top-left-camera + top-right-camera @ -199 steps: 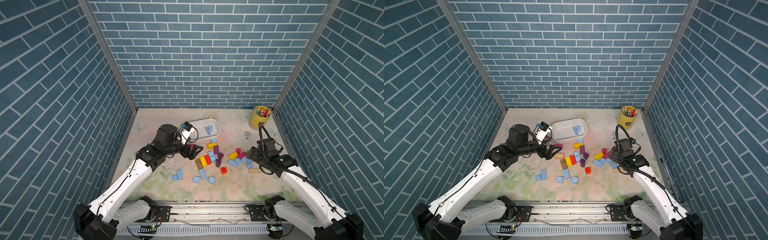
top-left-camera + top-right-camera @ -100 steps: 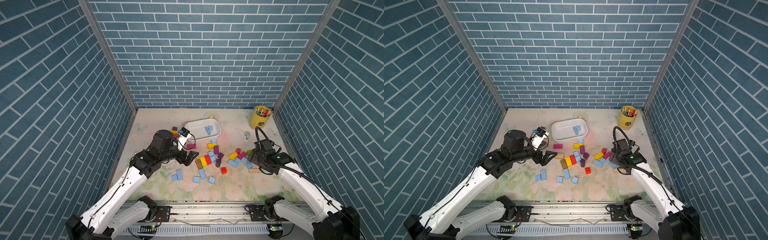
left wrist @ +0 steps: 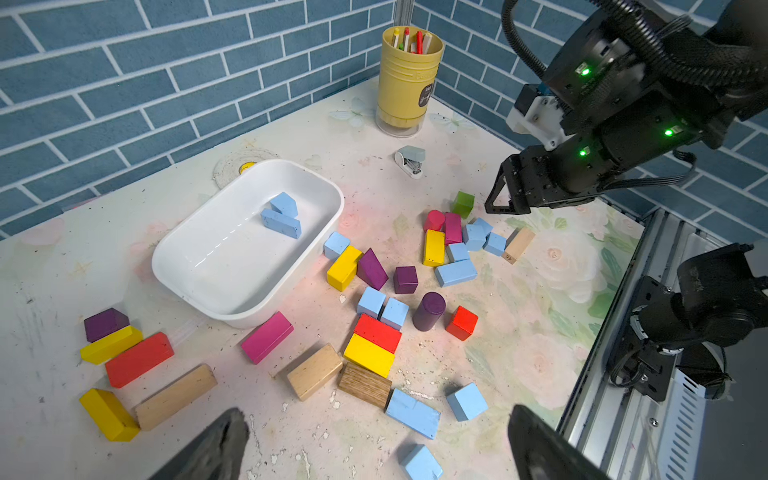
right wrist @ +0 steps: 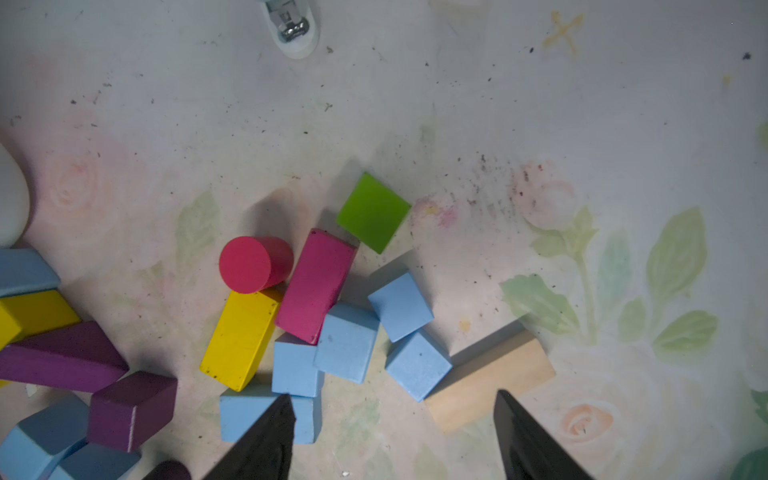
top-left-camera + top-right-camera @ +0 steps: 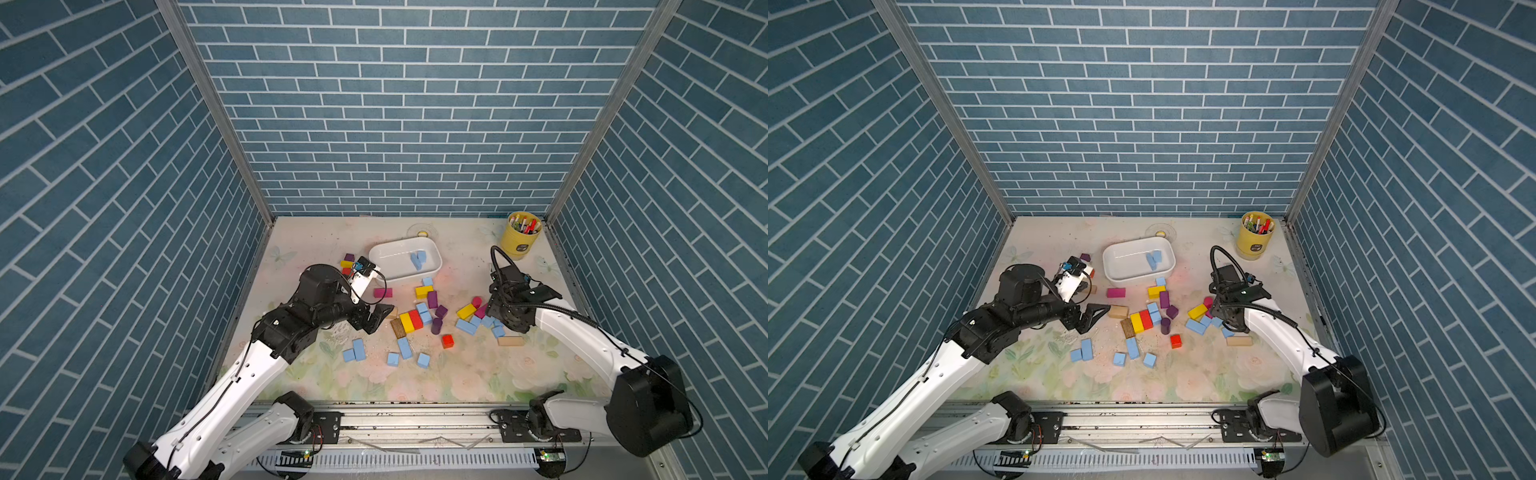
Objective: Pick out the blue building blocks
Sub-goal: Pick up the building block from the center of the board.
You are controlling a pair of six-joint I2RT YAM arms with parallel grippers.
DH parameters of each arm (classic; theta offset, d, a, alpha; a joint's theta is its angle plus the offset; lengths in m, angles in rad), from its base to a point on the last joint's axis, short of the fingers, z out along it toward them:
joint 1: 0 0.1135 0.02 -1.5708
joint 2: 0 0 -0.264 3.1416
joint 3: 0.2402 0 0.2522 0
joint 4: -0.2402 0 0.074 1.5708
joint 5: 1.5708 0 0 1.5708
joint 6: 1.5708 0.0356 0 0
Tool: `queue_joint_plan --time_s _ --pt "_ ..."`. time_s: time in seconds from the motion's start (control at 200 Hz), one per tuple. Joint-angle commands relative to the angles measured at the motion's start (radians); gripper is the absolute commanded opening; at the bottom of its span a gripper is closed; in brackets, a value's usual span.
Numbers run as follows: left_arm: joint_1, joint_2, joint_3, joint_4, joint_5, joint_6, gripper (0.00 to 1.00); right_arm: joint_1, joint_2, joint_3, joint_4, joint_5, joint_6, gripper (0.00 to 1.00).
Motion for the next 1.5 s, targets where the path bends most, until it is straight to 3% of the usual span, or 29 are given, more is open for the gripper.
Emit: queue_joint_plan --time_s 0.0,0.145,0.85,1.28,1.495 --pt "-0.005 -0.011 -0.012 -0.026 -0.007 0.017 0.99 0.028 0.072 0.05 0.014 -0.002 0.054 0.72" --pt "-0.005 -0.011 -0.012 -0.028 -0.015 0.021 0.99 0.05 0.143 0.062 0.03 0.001 0.074 0.63" --pt "-0.005 -0.009 -0.012 -0.034 -0.02 0.029 0.99 0.053 0.212 0.004 0.056 0.051 0.163 0.51" --pt "-0.006 -0.01 -0.013 -0.036 -0.019 0.032 0.99 0.053 0.278 -0.017 0.137 -0.001 0.211 0.42" --pt "-0.004 -0.01 -0.013 -0.039 -0.02 0.034 0.99 0.053 0.278 -0.014 0.129 0.012 0.217 0.3"
